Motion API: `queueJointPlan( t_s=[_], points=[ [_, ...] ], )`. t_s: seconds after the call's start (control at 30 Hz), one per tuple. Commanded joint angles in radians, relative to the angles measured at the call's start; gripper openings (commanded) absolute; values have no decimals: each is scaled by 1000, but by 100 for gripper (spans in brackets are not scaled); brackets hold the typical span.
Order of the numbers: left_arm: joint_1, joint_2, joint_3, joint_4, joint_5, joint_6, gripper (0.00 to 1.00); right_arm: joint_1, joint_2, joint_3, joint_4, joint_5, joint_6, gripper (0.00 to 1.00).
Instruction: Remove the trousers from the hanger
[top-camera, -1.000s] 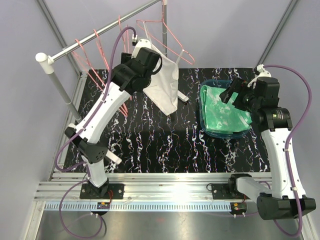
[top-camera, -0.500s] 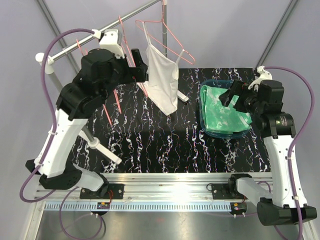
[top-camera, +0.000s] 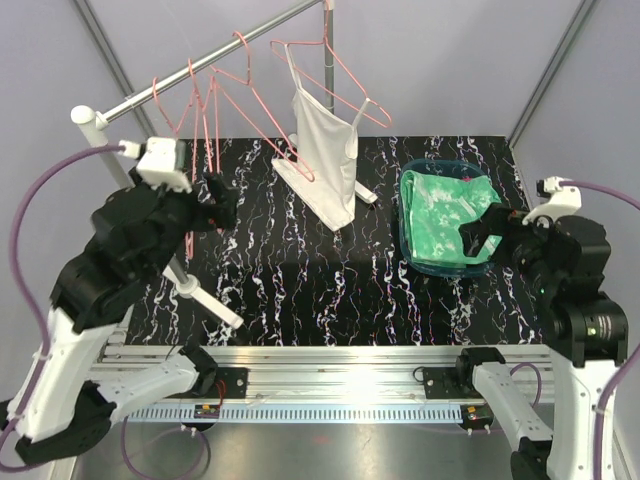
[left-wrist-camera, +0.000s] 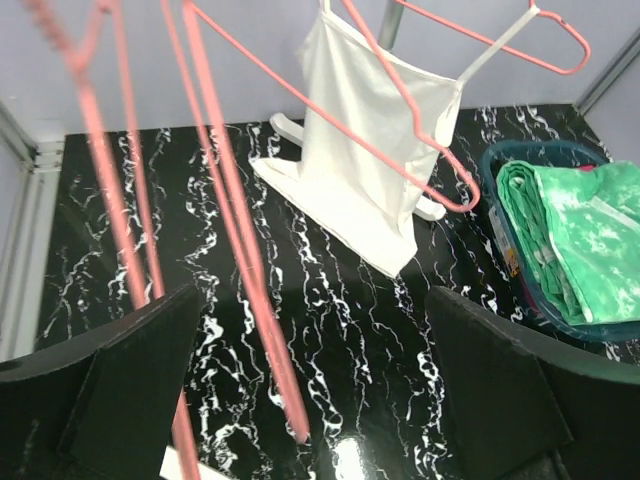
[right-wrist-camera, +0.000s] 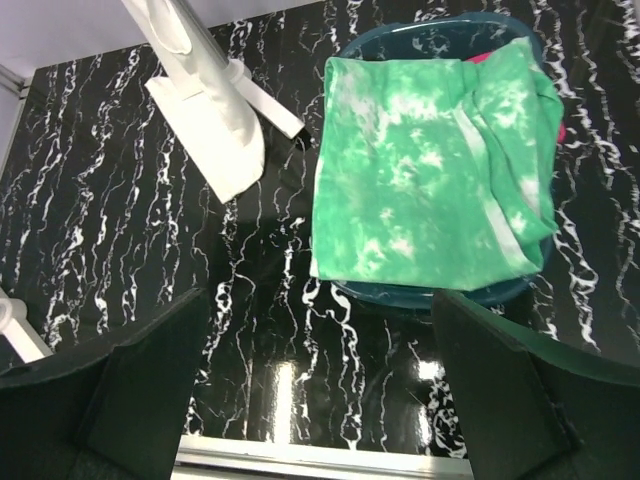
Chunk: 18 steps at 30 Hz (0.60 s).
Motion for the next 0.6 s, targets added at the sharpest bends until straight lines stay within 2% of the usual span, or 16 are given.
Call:
queueJointPlan(
  t_s=[0.0, 0.23, 0.47, 0.57],
  points=[
    [0, -123, -56, 17, -43, 49, 99, 5, -41, 26, -66, 63, -41, 99],
    [0, -283, -179, -162, -167, 37, 99, 15, -111, -16, -72, 105, -42, 100],
    [0, -495, -375, -221, -342, -46, 99, 103, -154, -36, -103, 248, -62, 100],
    [-2, -576, -432, -232, -342, -78, 99, 125, -169, -42, -129, 282, -64, 100]
  ],
)
